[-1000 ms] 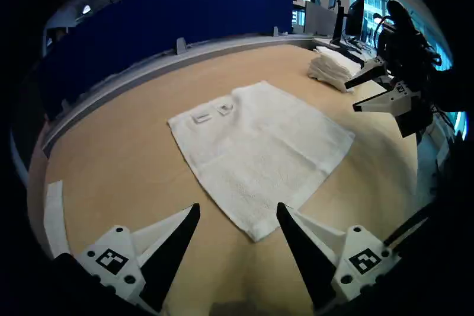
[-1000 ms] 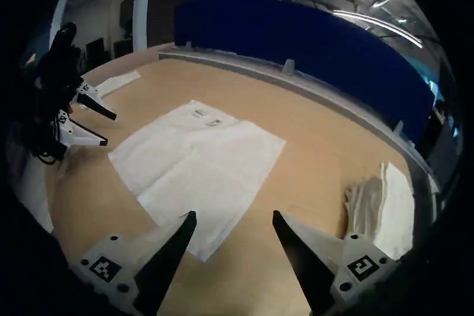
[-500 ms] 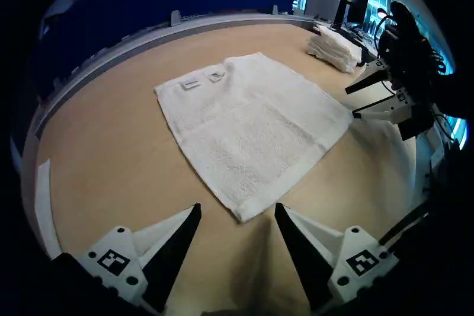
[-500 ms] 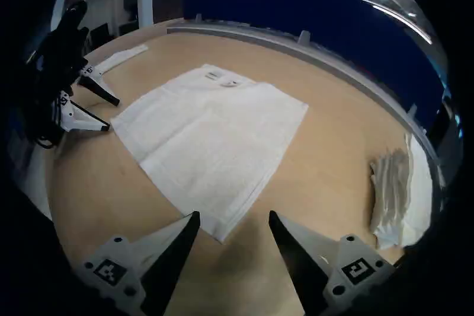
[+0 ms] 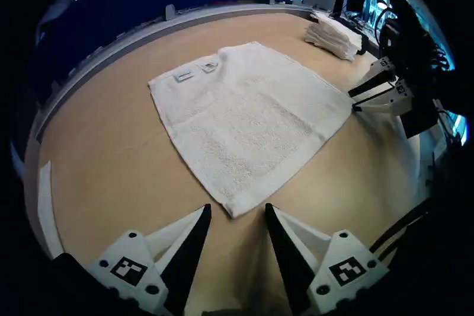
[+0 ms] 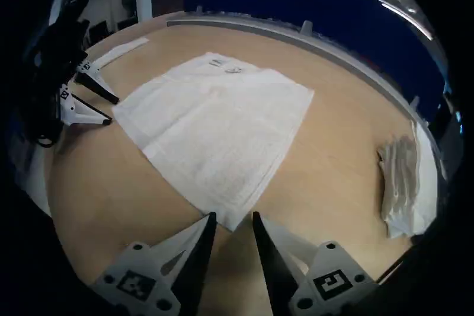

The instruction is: Fold towel

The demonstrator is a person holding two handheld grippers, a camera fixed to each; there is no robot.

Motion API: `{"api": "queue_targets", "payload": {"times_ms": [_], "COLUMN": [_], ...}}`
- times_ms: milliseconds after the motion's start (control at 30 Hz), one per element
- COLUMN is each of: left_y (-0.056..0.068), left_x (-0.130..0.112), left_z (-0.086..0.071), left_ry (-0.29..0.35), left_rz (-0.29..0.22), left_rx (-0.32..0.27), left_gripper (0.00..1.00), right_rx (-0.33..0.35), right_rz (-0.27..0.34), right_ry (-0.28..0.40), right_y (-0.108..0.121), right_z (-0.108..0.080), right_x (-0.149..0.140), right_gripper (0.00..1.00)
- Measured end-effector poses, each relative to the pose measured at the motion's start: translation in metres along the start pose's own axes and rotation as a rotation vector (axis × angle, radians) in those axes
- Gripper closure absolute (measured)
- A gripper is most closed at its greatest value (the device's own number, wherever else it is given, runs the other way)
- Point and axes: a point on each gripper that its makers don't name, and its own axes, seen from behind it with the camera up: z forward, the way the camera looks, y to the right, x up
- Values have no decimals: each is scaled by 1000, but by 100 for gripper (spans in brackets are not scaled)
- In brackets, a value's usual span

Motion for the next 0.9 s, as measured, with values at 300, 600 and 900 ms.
{"api": "queue_targets", "payload": {"times_ms": [300, 600, 900], "left_y": [-1, -5, 2], "left_x": [0, 0, 0], "left_z": [2, 3, 1], "left_ry": [-6, -17, -10], "left_rz": [-19, -36, -46], "left_rx": [19, 41, 23], "left_gripper": [51, 86, 90], "right_rx": [1, -8, -19], "right_rz": [-2, 7, 8], "right_ry": [7, -5, 0], "right_y": [-4, -2, 1], "right_z": [-1, -1, -2], "right_x": [0, 2, 6], "right_gripper": [77, 81, 83]}}
